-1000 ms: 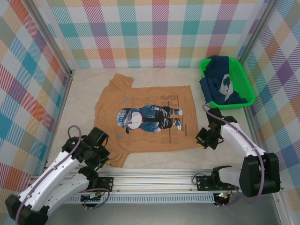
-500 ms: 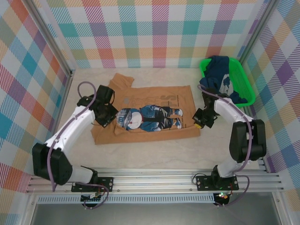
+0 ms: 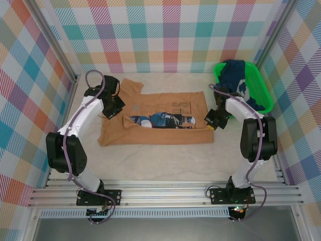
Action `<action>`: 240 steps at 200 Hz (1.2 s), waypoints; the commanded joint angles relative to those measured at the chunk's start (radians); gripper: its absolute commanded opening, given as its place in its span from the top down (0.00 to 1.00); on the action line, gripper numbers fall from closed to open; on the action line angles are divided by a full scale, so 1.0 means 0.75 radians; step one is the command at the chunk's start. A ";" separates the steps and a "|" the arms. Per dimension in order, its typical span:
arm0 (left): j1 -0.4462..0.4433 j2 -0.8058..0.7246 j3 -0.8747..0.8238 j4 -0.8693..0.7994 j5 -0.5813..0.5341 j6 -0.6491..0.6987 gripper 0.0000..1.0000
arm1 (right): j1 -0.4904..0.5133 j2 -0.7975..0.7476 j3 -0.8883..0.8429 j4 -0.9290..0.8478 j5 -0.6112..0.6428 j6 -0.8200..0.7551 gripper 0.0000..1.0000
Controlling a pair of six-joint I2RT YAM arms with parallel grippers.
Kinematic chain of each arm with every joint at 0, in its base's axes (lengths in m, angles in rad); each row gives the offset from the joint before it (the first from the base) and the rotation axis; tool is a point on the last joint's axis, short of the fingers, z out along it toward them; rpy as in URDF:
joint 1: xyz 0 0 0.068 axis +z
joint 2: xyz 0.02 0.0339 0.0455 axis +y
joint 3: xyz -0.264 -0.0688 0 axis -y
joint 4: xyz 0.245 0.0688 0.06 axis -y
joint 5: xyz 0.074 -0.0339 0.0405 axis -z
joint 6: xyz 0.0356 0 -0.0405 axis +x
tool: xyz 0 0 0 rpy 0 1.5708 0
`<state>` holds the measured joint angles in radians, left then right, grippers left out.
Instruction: Fold and stack the t-shirts
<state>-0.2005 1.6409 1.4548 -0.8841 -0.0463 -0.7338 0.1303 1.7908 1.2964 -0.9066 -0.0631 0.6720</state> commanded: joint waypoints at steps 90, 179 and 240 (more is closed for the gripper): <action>0.057 0.139 0.106 -0.027 -0.091 0.126 1.00 | -0.008 0.119 0.132 -0.010 0.037 -0.002 1.00; 0.080 0.199 0.117 -0.010 -0.106 0.103 1.00 | -0.008 0.220 0.221 -0.010 0.030 -0.006 1.00; 0.098 0.172 0.089 0.029 -0.058 0.048 0.42 | 0.009 0.055 0.168 0.058 0.086 -0.040 0.50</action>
<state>-0.1482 1.8297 1.5257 -0.8837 -0.1051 -0.6708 0.1307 1.9419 1.4429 -0.8825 -0.0326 0.6662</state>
